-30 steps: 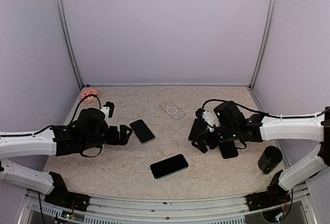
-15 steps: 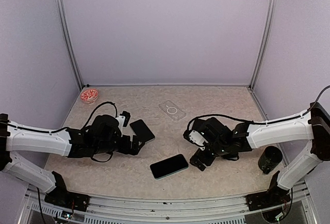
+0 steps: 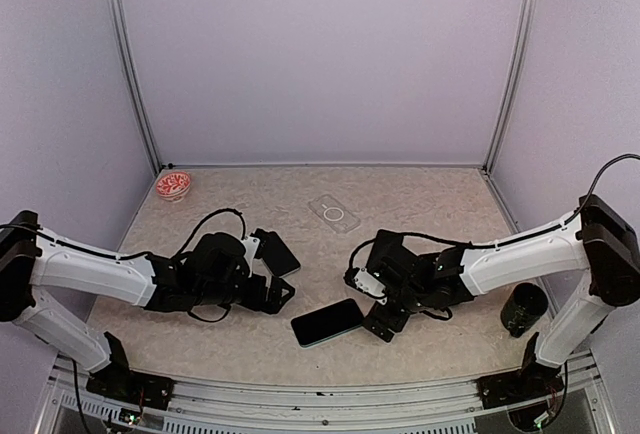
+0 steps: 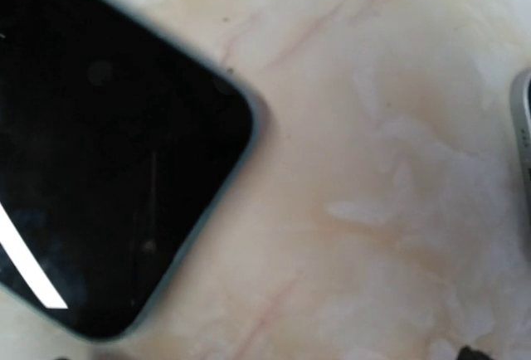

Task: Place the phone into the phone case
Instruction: Rotate the phone at the center of the board.

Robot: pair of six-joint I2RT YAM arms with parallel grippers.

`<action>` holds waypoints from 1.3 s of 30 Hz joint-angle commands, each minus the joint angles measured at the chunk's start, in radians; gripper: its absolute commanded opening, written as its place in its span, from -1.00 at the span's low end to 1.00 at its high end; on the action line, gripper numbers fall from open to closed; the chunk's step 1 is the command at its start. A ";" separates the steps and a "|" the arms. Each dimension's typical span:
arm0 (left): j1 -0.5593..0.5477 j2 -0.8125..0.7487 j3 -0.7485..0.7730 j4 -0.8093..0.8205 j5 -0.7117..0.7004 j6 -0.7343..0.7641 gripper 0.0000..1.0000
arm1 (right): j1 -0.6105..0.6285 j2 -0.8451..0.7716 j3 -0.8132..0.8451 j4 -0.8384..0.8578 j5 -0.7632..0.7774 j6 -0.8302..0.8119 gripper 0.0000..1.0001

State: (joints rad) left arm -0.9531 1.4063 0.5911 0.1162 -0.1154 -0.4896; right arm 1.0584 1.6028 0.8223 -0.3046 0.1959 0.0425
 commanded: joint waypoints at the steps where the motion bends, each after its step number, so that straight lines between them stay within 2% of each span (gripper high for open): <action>1: -0.007 0.005 0.011 0.042 0.020 0.006 0.98 | 0.009 0.012 0.028 0.028 0.027 -0.007 0.99; 21: -0.017 0.011 -0.012 0.049 0.029 -0.013 0.98 | 0.006 0.139 0.099 0.146 0.175 0.019 0.99; 31: -0.026 0.028 -0.039 0.089 0.038 -0.021 0.98 | -0.053 0.217 0.155 0.193 0.189 0.067 0.99; 39: -0.039 0.066 -0.034 0.115 0.072 -0.021 0.98 | -0.101 0.208 0.240 0.124 0.177 0.127 0.99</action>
State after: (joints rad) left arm -0.9771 1.4586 0.5613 0.1940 -0.0708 -0.5117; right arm 0.9779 1.8359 1.0233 -0.1425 0.3649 0.1215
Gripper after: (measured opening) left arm 0.989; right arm 0.996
